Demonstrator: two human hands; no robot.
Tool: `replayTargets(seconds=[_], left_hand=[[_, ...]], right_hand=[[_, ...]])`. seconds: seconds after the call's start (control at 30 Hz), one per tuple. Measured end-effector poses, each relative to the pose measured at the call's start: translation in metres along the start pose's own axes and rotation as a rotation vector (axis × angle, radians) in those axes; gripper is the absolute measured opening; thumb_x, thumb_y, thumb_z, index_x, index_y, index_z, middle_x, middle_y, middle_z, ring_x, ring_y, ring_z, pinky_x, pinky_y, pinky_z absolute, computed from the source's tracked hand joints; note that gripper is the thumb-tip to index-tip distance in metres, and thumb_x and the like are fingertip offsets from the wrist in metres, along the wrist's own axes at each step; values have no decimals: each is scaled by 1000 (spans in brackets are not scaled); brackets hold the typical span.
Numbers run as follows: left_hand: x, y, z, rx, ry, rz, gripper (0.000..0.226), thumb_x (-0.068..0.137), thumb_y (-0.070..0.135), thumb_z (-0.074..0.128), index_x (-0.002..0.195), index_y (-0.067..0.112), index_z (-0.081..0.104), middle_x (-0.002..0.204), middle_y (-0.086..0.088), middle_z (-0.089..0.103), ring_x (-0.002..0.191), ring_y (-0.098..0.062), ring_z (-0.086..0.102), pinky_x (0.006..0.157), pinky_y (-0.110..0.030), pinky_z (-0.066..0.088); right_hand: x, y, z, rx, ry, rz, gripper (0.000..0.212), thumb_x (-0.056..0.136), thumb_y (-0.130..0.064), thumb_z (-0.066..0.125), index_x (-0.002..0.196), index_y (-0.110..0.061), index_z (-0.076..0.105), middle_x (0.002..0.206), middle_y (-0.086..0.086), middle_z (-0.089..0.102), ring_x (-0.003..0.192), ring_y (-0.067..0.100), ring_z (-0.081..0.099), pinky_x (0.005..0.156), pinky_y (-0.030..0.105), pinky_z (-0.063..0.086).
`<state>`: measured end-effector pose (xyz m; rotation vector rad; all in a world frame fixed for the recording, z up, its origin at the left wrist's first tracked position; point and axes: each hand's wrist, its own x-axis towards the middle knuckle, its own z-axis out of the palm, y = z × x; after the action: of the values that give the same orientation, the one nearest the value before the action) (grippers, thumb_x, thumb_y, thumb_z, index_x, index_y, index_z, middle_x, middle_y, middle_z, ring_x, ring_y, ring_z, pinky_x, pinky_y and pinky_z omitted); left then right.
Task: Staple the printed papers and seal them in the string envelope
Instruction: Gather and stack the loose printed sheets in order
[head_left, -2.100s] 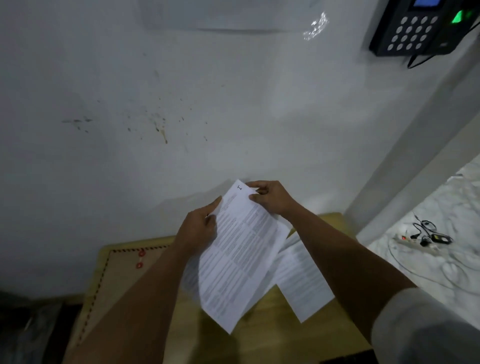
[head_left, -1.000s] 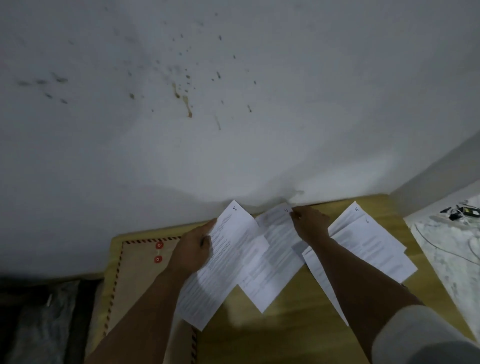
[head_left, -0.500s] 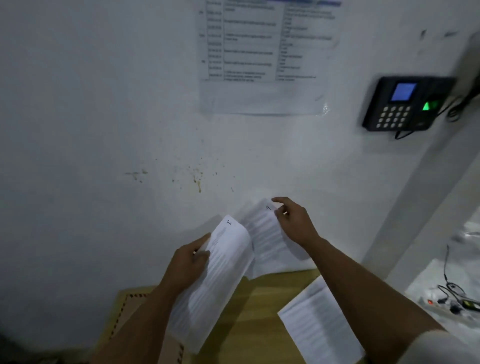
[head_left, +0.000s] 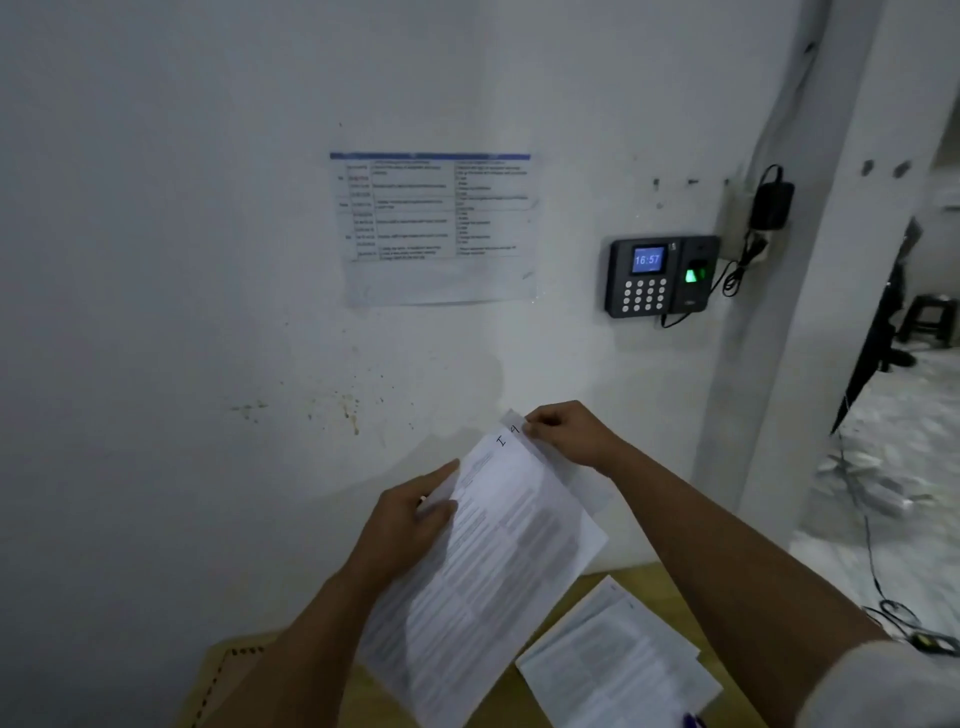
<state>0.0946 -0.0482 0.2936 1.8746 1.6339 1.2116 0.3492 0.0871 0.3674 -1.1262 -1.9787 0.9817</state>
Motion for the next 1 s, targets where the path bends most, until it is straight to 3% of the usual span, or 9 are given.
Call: replayTargets(seconds=[0.1,0.17,0.23,0.37,0.6,0.73,0.8,0.93,1.0], left_hand=[[-4,16,12,52,18,65,53,97,21,68,147,34,52,139,27,55,123,19,50,107,-10,40],[-5,24,21,104,39,106,54,98,24,67,149,34,51,134,17,64,118,4,60,101,-16,47],[-5,31,29,126,71,128,55,98,28,66,150,34,49,119,9,69,105,-5,64,91,-24,53],[-4,42,39,167,117,153,56,94,43,56,148,42,43,107,7,62,96,-3,60,81,-23,53],[1,56,52,194,136,104,55,100,32,63,151,40,43,135,16,45,122,-4,50,97,-24,45],[8,59,58,136,121,57,50,102,32,60,151,35,48,142,10,61,127,-10,59,108,-35,49],[11,61,62,127,156,31,43,103,33,58,146,34,55,135,6,68,122,-13,64,106,-42,53],[17,62,64,90,211,-18,37,102,26,58,138,33,63,118,5,73,107,-13,69,97,-40,59],[21,62,66,51,231,-57,36,102,22,59,136,30,65,121,4,73,109,-13,69,98,-36,57]], right_hand=[[-16,2,-15,113,-82,136,18,94,-34,67,89,-19,77,77,-2,65,69,14,53,67,31,37],[-24,3,-23,183,-131,184,18,94,-34,67,95,-20,77,90,-2,72,81,16,63,75,35,43],[-31,4,-30,256,-161,200,15,96,-27,65,96,-17,77,90,-4,73,82,14,66,78,31,45],[-41,9,-43,317,-200,213,18,99,-26,60,96,-18,75,93,-2,72,83,15,65,74,30,46],[-43,18,-60,346,-239,223,23,100,-30,56,104,-12,70,102,4,67,89,22,60,76,37,45],[-43,20,-63,337,-233,215,25,101,-29,56,109,-10,70,99,2,67,88,21,60,73,34,43],[-43,21,-62,328,-209,194,26,101,-28,55,110,-8,69,94,-1,67,84,19,60,72,32,43],[-42,23,-58,354,-167,144,26,98,-36,62,109,-16,75,96,0,70,87,17,64,81,35,50],[-44,21,-57,346,-156,93,25,89,-37,74,105,-18,76,93,0,73,82,15,67,72,27,53]])
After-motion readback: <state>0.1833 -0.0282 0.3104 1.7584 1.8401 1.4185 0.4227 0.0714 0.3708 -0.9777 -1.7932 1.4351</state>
